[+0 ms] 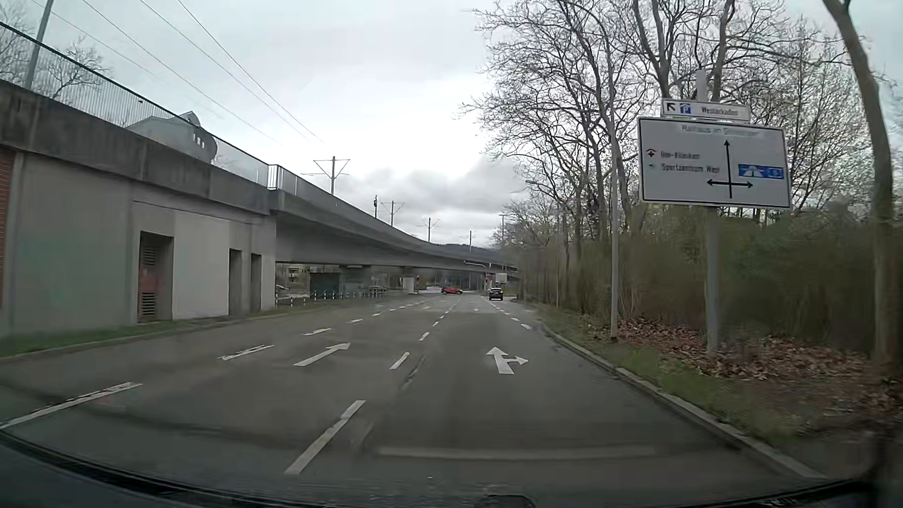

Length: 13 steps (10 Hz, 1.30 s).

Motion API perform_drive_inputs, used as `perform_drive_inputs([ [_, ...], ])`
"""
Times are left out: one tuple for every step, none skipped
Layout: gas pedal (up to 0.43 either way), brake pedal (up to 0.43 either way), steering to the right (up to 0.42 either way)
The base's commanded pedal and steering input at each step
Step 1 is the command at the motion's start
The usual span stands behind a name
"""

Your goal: Follow the waypoints while adhering to traffic rules and regulations

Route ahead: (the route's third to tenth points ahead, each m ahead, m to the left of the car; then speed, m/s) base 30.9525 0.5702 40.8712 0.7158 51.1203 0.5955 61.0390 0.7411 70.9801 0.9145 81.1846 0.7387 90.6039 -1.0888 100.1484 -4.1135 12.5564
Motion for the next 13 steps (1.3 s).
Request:
perform_drive_inputs([
  [0.098,0.0,0.009],
  [0.098,0.0,0.01],
  [0.079,0.0,0.011],
  [0.079,0.0,0.012],
  [0.067,0.0,0.013],
  [0.059,0.0,0.015],
  [0.059,0.0,0.016],
  [0.059,0.0,0.017],
  [0.028,0.0,0.018],
  [0.028,0.0,0.018],
  [0.028,0.0,0.018],
  [0.028,0.0,0.018],
  [0.028,0.0,0.018],
])
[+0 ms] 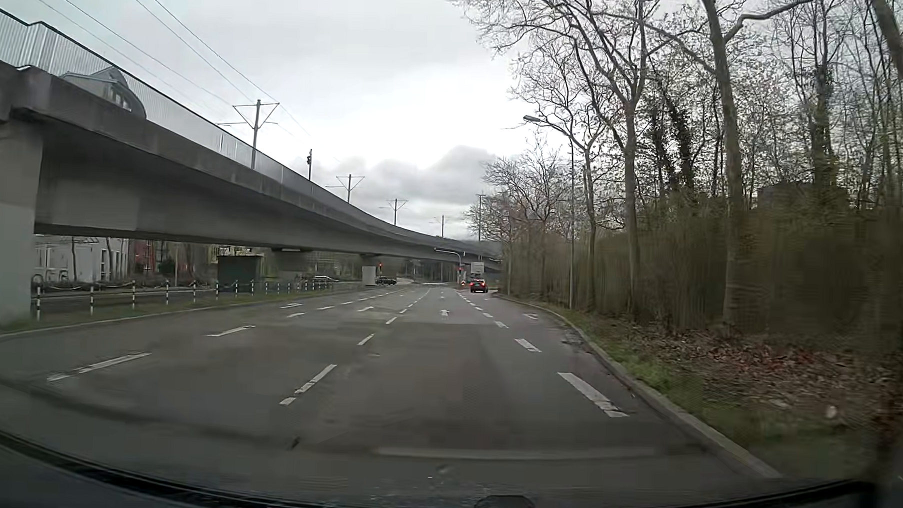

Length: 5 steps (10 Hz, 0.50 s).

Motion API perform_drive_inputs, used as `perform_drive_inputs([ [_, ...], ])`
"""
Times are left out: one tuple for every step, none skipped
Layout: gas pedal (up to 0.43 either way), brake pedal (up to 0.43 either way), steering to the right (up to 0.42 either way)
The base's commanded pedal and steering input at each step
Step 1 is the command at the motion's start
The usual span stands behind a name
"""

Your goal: Follow the waypoints while adhering to traffic rules and regulations

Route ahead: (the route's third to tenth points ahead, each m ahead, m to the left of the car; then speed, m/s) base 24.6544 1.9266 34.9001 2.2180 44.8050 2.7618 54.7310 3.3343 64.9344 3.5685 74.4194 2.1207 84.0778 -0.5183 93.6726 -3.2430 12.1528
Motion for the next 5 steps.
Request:
perform_drive_inputs([
  [0.028,0.0,0.018],
  [0.028,0.0,0.018],
  [0.028,0.0,0.017],
  [0.028,0.0,0.016],
  [0.028,0.0,0.015],
])
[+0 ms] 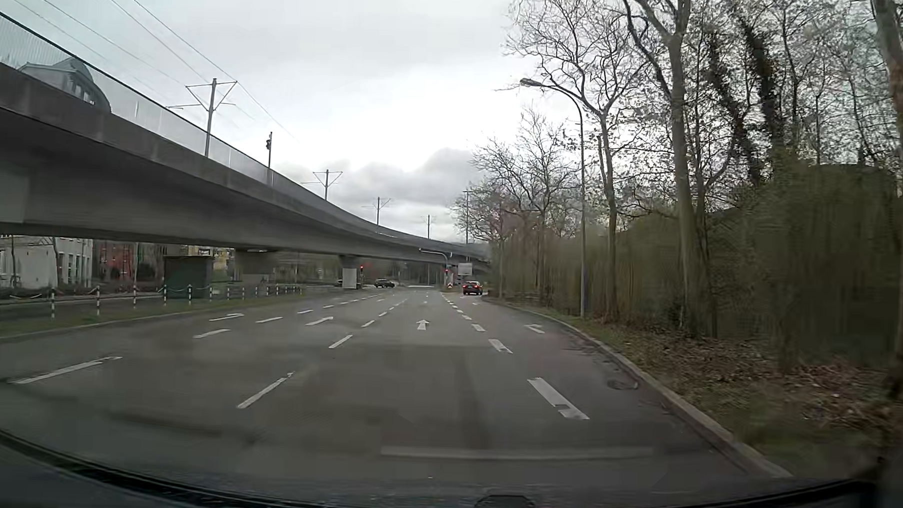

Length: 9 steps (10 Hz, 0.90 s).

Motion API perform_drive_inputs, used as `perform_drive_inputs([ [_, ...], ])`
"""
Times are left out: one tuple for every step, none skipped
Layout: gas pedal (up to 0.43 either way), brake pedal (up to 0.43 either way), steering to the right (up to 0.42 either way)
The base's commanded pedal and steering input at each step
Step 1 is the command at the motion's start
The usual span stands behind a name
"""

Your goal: Follow the waypoints while adhering to traffic rules and regulations

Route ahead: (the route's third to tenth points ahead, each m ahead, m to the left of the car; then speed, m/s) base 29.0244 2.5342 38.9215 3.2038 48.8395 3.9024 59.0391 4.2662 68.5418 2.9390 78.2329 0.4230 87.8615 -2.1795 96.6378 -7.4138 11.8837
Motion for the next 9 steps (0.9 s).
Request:
perform_drive_inputs([
  [0.028,0.0,0.015],
  [0.028,0.0,0.014],
  [0.028,0.0,0.012],
  [0.028,0.0,0.01],
  [0.028,0.0,0.007],
  [0.039,0.0,0.006],
  [0.039,0.0,0.005],
  [0.039,0.0,0.005],
  [0.039,0.0,0.004],
])
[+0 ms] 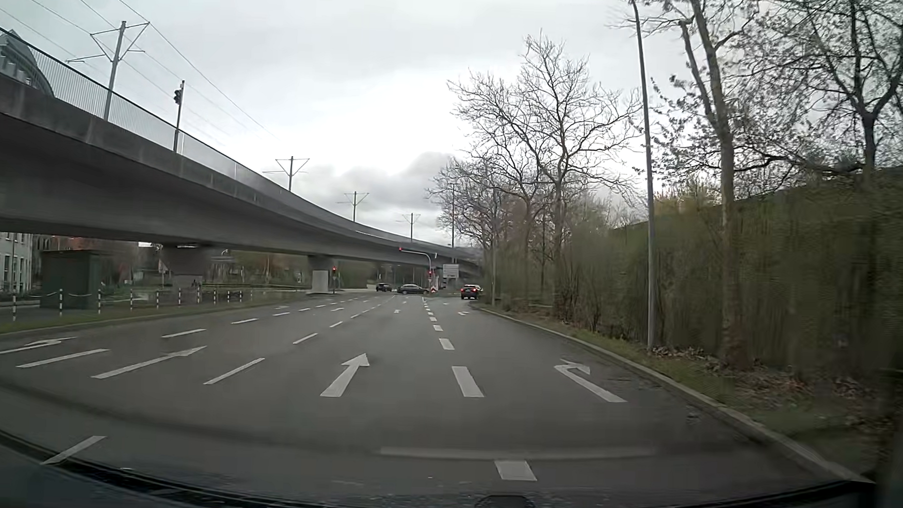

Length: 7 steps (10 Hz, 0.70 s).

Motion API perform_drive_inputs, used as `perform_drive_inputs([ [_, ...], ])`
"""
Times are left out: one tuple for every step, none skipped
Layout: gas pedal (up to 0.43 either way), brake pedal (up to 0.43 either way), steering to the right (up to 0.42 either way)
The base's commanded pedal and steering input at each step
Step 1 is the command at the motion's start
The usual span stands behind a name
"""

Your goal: Follow the waypoints while adhering to traffic rules and regulations

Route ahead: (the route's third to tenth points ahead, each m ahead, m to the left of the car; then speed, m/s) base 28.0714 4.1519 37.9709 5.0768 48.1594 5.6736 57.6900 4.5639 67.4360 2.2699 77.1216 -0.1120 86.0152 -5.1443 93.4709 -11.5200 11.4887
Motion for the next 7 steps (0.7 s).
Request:
perform_drive_inputs([
  [0.039,0.0,0.004],
  [0.039,0.0,0.002],
  [0.039,0.0,0.0],
  [0.039,0.0,-0.001],
  [0.039,0.0,-0.002],
  [0.039,0.0,-0.003],
  [0.039,0.0,-0.004],
])
